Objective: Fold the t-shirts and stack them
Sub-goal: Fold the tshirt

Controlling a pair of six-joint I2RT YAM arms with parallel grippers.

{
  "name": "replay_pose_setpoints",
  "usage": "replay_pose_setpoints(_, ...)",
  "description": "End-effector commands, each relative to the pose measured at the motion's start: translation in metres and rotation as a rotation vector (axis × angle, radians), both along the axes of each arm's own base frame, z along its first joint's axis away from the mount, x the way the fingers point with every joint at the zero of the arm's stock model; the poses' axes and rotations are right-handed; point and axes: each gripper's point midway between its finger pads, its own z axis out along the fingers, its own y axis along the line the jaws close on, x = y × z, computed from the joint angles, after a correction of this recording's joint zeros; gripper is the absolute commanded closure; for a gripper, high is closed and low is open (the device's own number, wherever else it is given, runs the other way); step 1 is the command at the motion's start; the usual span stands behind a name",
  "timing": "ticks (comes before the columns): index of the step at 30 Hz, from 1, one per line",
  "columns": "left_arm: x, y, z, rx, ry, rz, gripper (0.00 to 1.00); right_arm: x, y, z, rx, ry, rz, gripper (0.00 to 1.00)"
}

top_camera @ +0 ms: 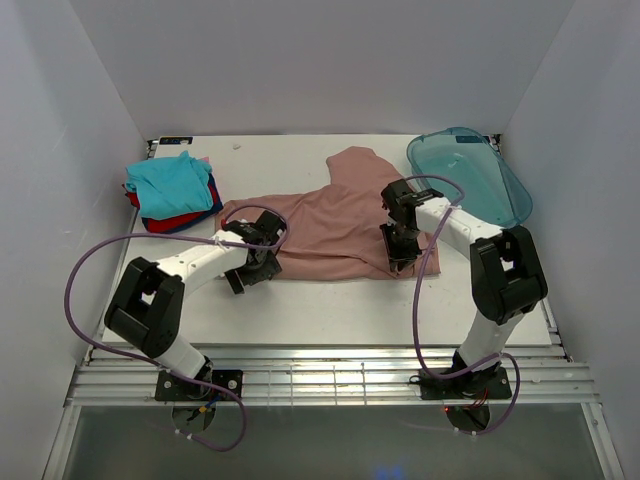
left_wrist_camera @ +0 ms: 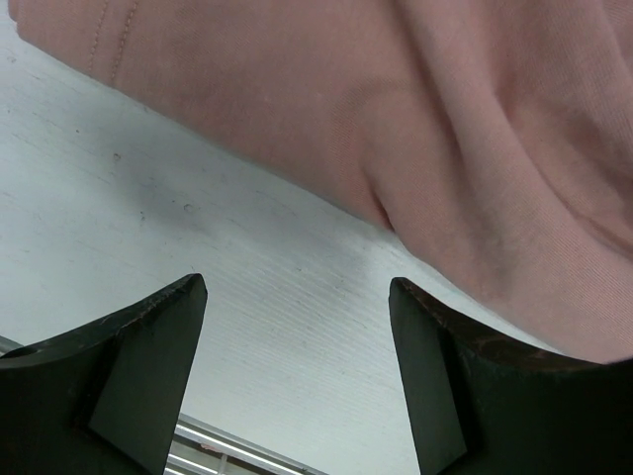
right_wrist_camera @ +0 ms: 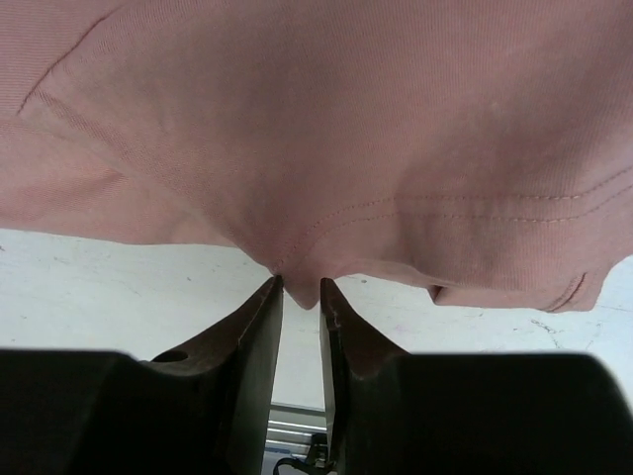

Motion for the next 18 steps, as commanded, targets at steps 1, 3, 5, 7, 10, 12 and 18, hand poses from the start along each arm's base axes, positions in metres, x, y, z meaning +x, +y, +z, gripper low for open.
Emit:
replay_pose_setpoints(1,0.001,0.003,0.01,-0.003,-0.053,0.015,0.15,-0.007,0.002,-0.005,0.004,0.024,0.028,0.72)
replay_pose_setpoints(3,0.0,0.004,0.011,-0.005,-0.057,0.018,0.15,-0.009,0.001,-0.007,-0.001,0.033,0.036,0.75)
replay_pose_setpoints(5,-0.001,0.004,0.011,-0.007,-0.059,0.021,0.15,-0.013,0.0,-0.01,-0.006,0.045,0.041,0.83)
replay_pose_setpoints(7,-0.001,0.005,0.012,-0.007,-0.064,0.02,0.15,-0.016,0.003,-0.01,0.016,0.065,0.051,0.88)
replay_pose_setpoints(10,-0.001,0.005,0.015,-0.013,-0.076,0.019,0.15,-0.014,0.004,-0.006,0.016,0.06,0.054,0.92)
replay_pose_setpoints(12,-0.001,0.005,0.018,-0.017,-0.083,0.016,0.15,-0.004,0.008,0.006,0.021,0.03,0.055,0.92)
replay_pose_setpoints(18,-0.003,0.006,0.027,-0.038,-0.11,0.017,0.15,0.039,0.015,0.051,-0.009,-0.062,0.043,0.92)
